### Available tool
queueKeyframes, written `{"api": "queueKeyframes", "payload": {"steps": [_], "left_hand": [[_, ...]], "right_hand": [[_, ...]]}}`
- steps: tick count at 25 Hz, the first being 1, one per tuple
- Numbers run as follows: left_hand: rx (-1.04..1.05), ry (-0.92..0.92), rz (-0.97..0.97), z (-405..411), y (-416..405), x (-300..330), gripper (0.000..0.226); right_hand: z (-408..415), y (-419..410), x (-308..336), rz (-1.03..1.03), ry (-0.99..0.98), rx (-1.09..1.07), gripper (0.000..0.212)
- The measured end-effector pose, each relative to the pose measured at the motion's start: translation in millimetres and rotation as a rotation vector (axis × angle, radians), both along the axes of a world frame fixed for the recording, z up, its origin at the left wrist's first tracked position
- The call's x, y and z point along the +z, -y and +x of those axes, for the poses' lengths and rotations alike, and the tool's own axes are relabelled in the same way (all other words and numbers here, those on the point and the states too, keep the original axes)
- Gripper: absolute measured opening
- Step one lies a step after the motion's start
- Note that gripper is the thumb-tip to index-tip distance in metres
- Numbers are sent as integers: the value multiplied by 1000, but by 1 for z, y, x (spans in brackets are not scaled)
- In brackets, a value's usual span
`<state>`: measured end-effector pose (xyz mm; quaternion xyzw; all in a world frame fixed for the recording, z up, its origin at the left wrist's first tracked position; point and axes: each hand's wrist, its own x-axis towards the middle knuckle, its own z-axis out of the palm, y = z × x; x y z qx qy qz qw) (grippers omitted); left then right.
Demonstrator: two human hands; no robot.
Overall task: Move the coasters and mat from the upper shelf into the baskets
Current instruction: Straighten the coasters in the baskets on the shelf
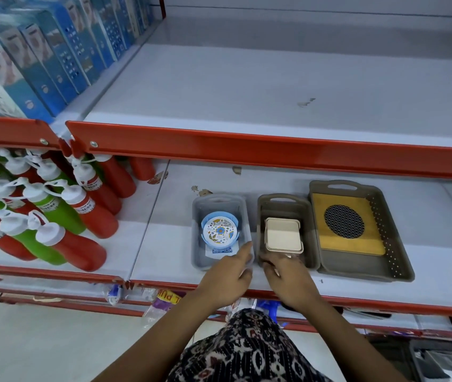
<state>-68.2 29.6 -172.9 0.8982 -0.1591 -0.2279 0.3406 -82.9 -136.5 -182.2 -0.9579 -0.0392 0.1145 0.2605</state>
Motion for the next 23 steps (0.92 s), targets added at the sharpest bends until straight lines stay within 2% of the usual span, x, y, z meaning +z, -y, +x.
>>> {"api": "queueKeyframes", "payload": {"steps": [4,11,14,19,21,23], "left_hand": [[-40,53,131,-14,3,1,70],[-84,125,206,-45,14,13,76],[-99,149,207,-53,18,11,72],[-113,163,214,-61,18,7,60],[-126,171,274,-63,19,7,61],[-140,160,340,-65,22,7,65]], "right_hand": [[-7,2,-3,-35,30,46,40],[-34,3,2,-29,83,104,50],[-44,6,1,-25,104,146,56],[-56,12,-4,31,71,186,46],[-58,20,-3,104,36,137,47],[-54,34,3,108,93,-33,49]]}}
